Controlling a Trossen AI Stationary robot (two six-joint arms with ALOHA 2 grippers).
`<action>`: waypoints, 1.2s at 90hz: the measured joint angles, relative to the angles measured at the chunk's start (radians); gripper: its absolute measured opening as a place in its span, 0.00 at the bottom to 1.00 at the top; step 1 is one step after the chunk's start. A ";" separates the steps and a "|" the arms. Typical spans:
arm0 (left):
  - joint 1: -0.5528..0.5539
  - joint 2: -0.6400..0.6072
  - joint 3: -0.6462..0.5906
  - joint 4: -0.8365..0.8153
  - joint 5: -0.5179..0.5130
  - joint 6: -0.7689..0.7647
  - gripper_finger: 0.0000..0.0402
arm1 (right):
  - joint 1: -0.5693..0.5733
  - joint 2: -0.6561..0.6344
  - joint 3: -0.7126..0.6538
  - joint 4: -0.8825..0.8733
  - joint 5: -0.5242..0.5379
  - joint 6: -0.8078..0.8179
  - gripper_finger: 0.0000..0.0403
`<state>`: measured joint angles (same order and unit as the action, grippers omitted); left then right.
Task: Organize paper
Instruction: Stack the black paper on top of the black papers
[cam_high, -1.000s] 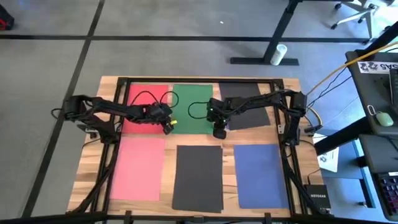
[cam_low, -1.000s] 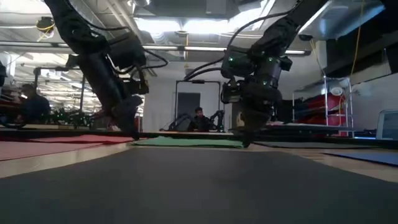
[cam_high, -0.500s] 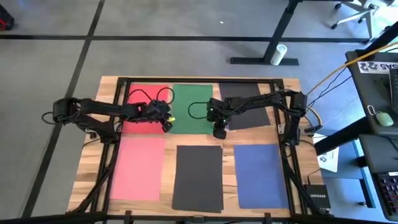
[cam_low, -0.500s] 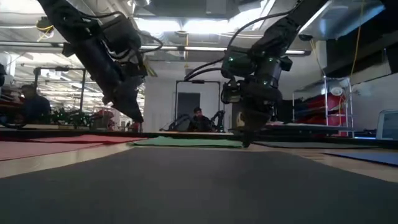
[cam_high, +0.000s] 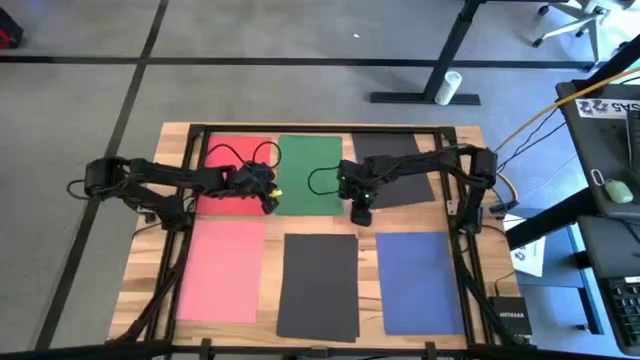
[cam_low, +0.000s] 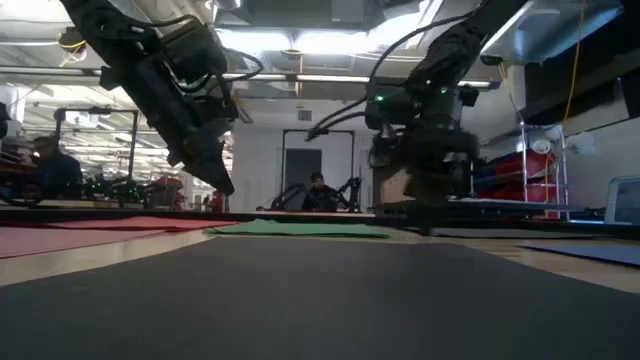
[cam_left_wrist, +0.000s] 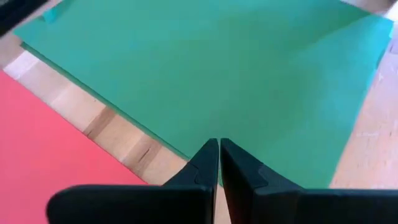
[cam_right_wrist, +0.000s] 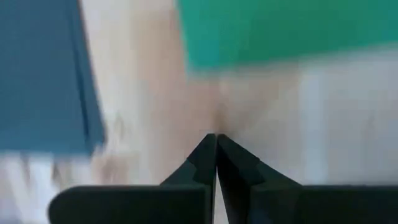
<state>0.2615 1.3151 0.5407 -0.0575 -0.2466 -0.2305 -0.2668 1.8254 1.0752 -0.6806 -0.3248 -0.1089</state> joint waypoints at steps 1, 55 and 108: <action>0.000 0.000 0.000 0.000 0.000 0.001 0.00 | 0.000 -0.004 0.001 -0.009 0.001 0.000 0.00; 0.000 0.000 0.000 0.045 -0.001 0.022 0.00 | 0.234 -0.112 -0.043 -0.107 0.465 0.133 0.17; 0.001 0.000 0.000 0.044 -0.007 0.029 0.00 | 0.289 -0.117 -0.227 0.110 0.691 0.270 0.39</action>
<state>0.2626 1.3151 0.5405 -0.0139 -0.2534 -0.2014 0.0219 1.7080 0.8477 -0.5708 0.3661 0.1612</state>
